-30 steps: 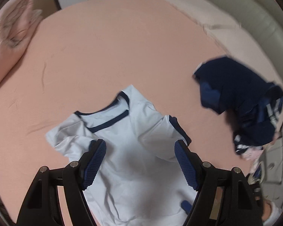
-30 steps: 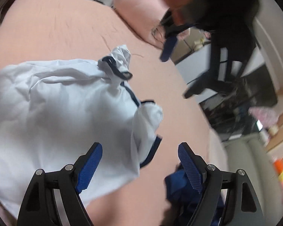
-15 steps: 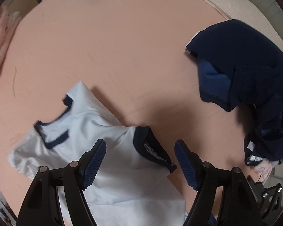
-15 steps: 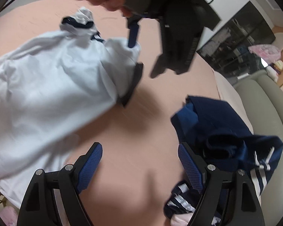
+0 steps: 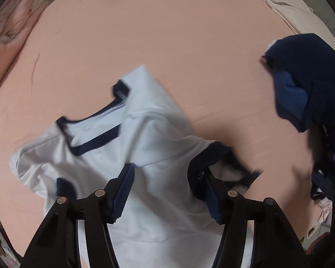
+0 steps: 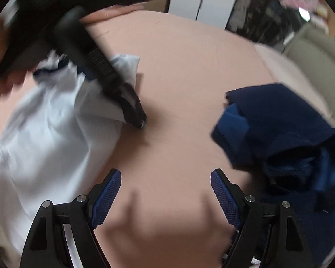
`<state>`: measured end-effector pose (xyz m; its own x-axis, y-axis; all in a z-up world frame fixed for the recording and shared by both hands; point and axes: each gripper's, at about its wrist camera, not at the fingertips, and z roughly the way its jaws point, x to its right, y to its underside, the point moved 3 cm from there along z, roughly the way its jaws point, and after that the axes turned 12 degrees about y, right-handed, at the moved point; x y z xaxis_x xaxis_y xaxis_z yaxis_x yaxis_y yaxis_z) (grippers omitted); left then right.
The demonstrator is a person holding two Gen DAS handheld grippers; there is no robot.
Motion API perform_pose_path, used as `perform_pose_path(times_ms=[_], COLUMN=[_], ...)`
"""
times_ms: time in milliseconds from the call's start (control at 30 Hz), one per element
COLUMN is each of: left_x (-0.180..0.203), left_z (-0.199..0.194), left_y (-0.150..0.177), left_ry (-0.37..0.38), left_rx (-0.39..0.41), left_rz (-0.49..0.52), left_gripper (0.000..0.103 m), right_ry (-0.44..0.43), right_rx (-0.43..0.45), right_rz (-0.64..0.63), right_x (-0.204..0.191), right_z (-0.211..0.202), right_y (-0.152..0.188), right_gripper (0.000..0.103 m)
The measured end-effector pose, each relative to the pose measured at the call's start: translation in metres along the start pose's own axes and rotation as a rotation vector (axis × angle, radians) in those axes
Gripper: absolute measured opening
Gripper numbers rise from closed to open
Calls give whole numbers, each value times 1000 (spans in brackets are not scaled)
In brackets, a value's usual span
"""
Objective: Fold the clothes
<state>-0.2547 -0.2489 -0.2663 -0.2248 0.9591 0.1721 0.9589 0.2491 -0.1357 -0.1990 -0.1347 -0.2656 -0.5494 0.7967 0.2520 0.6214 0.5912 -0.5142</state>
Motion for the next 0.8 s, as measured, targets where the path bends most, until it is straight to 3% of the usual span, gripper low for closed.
perform_pose_path(times_ms=[67, 167, 267, 333, 467, 667, 800], left_x=[-9, -17, -24, -29, -31, -33, -31], left_z=[-1, -4, -5, -2, 2, 2, 5], left_y=[7, 16, 27, 35, 44, 52, 59], left_ry=[36, 29, 42, 90, 101, 133, 95], left_rx=[-4, -1, 4, -8, 0, 19, 35], left_rz=[-19, 0, 13, 4, 14, 20, 79], left_gripper=[57, 57, 57, 57, 57, 57, 57], right_ry=[-84, -209, -370, -457, -469, -522, -531], right_rx=[-30, -82, -239, -343, -437, -536, -559], right_rz=[83, 224, 408, 520, 647, 733, 725], right_x=[4, 14, 27, 35, 46, 32, 18], right_z=[6, 16, 38, 52, 68, 92, 94], right_y=[-8, -18, -24, -30, -51, -65, -70], right_gripper=[82, 82, 82, 82, 82, 82, 82])
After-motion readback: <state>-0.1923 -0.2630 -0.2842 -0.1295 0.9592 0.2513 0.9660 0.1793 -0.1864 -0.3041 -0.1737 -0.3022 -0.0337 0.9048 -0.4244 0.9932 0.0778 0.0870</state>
